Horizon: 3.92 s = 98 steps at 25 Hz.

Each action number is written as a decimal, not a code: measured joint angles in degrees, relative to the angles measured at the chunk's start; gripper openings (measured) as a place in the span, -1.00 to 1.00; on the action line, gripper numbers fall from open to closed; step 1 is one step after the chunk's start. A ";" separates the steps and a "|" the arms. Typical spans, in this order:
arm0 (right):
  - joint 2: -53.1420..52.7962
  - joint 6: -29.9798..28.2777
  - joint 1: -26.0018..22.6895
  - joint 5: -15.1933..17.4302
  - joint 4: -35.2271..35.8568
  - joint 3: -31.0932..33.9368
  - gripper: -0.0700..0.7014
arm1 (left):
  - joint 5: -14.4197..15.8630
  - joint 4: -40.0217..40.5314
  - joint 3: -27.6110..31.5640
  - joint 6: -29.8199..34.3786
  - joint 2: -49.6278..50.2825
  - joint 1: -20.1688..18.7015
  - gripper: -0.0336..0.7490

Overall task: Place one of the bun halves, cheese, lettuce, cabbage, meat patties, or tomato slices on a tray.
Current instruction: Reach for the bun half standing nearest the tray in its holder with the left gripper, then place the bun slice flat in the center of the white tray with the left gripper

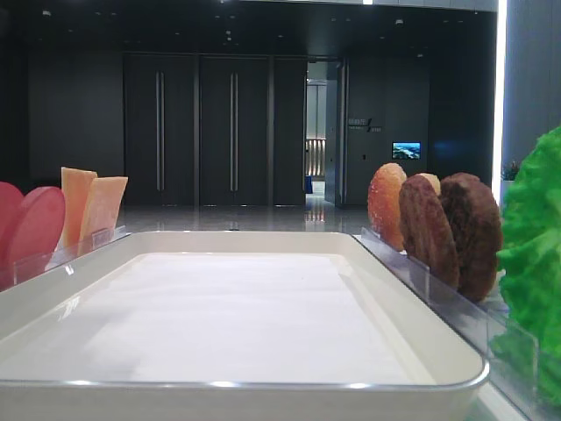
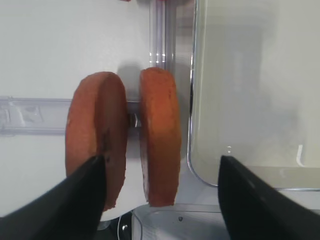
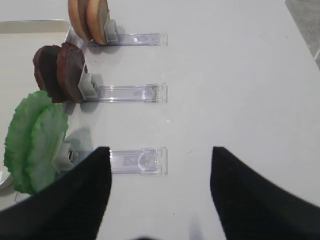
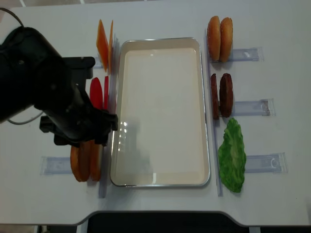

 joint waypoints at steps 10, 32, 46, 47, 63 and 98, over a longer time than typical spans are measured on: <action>0.00 0.00 0.00 0.00 0.00 0.00 0.26 | -1.78 0.00 0.00 0.00 3.04 -0.11 0.45; 0.00 0.00 0.00 0.00 0.00 0.00 0.26 | 0.02 0.18 -0.05 1.87 7.67 -0.94 -0.39; 0.00 0.00 0.00 0.00 0.00 0.00 0.26 | 5.97 0.75 -2.38 2.44 6.21 -0.94 -0.55; 0.00 0.00 0.00 0.00 0.00 0.00 0.26 | 6.98 0.75 -2.89 2.44 5.79 -0.94 -0.55; 0.00 0.00 0.00 0.00 0.01 0.00 0.26 | 5.81 -6.43 -7.61 5.23 -1.22 -0.94 -0.55; 0.00 0.00 0.00 0.00 0.01 0.00 0.26 | -33.32 -67.38 4.75 60.98 16.20 4.87 -0.56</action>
